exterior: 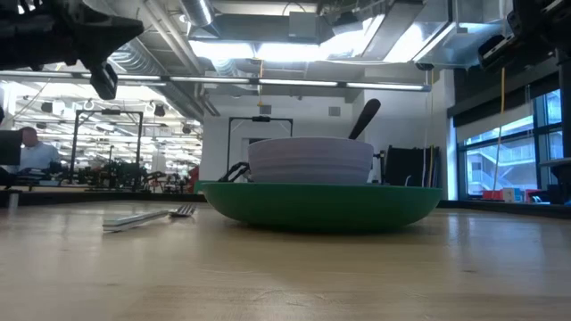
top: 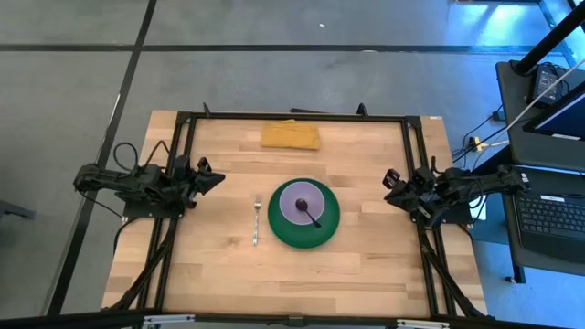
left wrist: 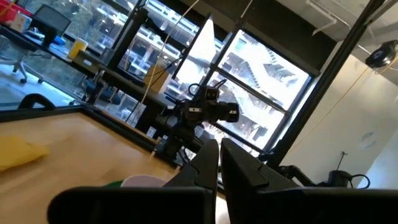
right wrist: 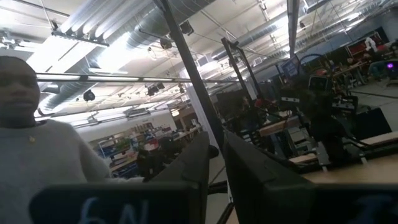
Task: Set table place
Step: Return to Home Position
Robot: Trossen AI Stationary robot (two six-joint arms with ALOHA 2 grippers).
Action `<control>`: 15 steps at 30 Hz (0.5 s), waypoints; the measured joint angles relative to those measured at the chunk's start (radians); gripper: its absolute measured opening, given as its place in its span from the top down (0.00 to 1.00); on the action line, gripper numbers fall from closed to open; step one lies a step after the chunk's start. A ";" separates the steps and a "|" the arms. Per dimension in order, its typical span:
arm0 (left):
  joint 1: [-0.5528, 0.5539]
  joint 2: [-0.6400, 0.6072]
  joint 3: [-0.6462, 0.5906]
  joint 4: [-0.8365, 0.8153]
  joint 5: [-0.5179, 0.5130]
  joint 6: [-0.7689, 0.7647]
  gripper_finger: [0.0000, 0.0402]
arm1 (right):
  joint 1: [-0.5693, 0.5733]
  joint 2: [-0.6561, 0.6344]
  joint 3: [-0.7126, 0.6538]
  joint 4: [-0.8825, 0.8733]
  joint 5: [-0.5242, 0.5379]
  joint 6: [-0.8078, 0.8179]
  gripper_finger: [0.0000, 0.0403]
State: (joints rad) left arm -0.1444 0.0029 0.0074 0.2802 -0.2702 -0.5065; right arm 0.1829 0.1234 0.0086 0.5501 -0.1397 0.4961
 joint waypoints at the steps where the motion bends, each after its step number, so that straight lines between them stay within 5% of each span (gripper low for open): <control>1: 0.000 0.000 0.000 0.000 0.000 0.007 0.97 | 0.000 0.000 0.000 -0.006 0.003 0.000 0.87; 15: 0.000 0.000 0.000 -0.090 -0.001 0.006 0.99 | 0.000 0.000 0.000 -0.169 0.018 0.029 0.87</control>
State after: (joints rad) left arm -0.1448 0.0029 0.0074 0.1903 -0.2717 -0.5008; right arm 0.1829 0.1234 0.0090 0.3815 -0.1215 0.5250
